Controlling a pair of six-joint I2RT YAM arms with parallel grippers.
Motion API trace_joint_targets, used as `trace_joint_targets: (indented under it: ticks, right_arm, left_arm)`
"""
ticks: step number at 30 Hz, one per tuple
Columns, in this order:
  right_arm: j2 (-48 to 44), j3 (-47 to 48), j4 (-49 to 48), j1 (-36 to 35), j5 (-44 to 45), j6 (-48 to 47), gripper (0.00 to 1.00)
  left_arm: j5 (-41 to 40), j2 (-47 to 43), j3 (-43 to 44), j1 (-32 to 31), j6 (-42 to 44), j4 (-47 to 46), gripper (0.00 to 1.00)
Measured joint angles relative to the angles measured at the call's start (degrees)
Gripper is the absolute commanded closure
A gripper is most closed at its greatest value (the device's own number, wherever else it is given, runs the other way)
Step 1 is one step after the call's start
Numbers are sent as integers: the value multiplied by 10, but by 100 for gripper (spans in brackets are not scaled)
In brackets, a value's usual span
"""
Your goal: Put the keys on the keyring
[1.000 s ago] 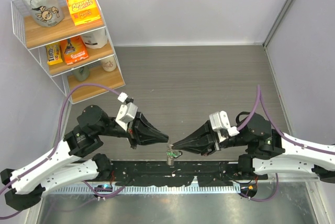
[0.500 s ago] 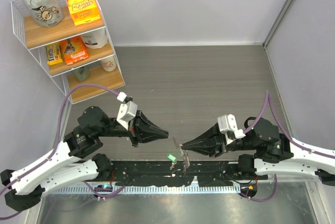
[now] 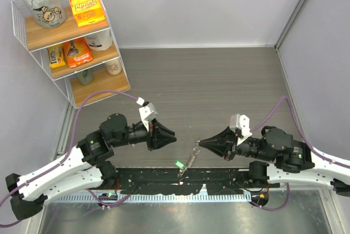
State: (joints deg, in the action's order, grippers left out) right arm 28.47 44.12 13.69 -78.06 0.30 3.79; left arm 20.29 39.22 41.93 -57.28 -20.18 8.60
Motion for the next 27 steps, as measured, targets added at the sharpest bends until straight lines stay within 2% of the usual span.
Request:
trace_joint_targets:
  ticks: [3, 5, 7, 8, 10, 16, 27]
  right_arm:
    - [-33, -4, 51, 0, 50, 22, 95]
    - [-61, -7, 80, 0, 78, 37, 95]
    - [-83, -7, 99, 0, 100, 49, 95]
    - [-90, -7, 104, 0, 107, 54, 94]
    - [-100, -7, 118, 0, 122, 66, 95]
    - [-100, -18, 132, 0, 138, 83, 95]
    - [-100, -32, 136, 0, 138, 97, 95]
  left_arm:
    - [-33, 3, -43, 0, -32, 14, 60]
    - [-40, 6, -80, 0, -57, 15, 46]
    - [-43, 13, -115, -3, -83, 14, 40]
    - [-43, 17, -126, -6, -95, 14, 30]
    - [-50, 31, -153, -16, -119, 9, 1]
    - [-72, 90, -211, -42, -204, -18, 0]
    - [-81, 215, -229, -75, -325, -115, 1]
